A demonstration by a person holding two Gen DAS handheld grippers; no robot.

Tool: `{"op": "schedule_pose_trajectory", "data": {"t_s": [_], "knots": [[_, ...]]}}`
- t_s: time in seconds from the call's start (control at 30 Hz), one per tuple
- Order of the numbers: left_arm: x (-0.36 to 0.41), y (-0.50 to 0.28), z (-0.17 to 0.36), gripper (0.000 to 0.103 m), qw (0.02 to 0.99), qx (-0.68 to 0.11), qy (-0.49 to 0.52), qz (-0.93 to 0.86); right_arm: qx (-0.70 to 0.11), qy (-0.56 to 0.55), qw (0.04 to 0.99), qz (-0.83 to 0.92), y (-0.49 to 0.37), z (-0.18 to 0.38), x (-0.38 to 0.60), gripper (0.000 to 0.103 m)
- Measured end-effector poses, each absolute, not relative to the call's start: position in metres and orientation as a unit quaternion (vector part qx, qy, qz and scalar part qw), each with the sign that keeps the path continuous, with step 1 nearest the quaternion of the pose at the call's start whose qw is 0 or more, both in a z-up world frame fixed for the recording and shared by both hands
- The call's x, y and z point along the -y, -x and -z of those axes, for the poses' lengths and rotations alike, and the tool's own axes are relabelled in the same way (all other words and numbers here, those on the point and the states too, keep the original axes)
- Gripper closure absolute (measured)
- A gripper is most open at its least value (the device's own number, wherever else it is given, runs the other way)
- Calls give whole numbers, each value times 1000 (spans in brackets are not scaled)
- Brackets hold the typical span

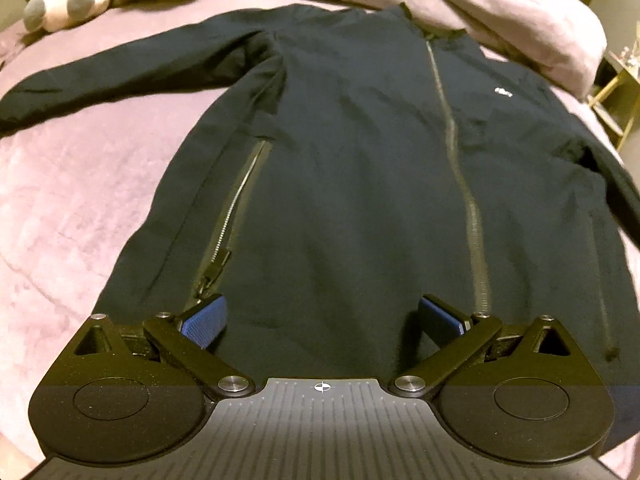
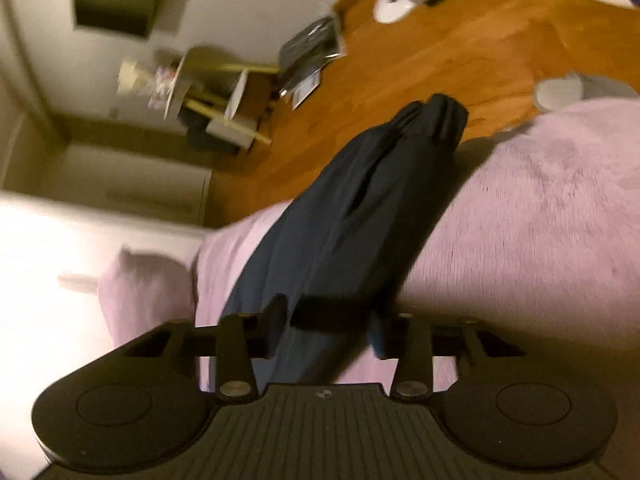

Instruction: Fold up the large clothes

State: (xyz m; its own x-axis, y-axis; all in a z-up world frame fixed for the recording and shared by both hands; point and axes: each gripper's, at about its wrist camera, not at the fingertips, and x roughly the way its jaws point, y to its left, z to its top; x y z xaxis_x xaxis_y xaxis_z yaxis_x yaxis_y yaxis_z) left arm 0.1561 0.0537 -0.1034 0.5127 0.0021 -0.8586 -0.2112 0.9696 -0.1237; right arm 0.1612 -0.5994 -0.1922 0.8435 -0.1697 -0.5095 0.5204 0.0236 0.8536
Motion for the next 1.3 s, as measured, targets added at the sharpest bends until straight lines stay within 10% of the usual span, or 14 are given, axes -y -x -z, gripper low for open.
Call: {"op": "schedule_pose_trajectory", "data": {"t_s": [0.13, 0.47, 0.67, 1.07, 1.3], "knots": [[-60, -165, 108, 0, 862, -491, 105, -76, -160, -635, 711, 256, -184, 197, 597, 90], [-68, -181, 89, 0, 880, -453, 131, -51, -199, -123, 965, 114, -271, 19, 405, 92], [-66, -194, 70, 0, 893, -423, 156, 4, -273, 63, 953, -117, -274, 36, 232, 34], [-28, -286, 108, 1, 849, -447, 248, 134, -341, -187, 919, -63, -219, 81, 317, 42], [6, -332, 136, 24, 825, -482, 259, 141, -343, -253, 903, -52, -189, 102, 348, 42]]}}
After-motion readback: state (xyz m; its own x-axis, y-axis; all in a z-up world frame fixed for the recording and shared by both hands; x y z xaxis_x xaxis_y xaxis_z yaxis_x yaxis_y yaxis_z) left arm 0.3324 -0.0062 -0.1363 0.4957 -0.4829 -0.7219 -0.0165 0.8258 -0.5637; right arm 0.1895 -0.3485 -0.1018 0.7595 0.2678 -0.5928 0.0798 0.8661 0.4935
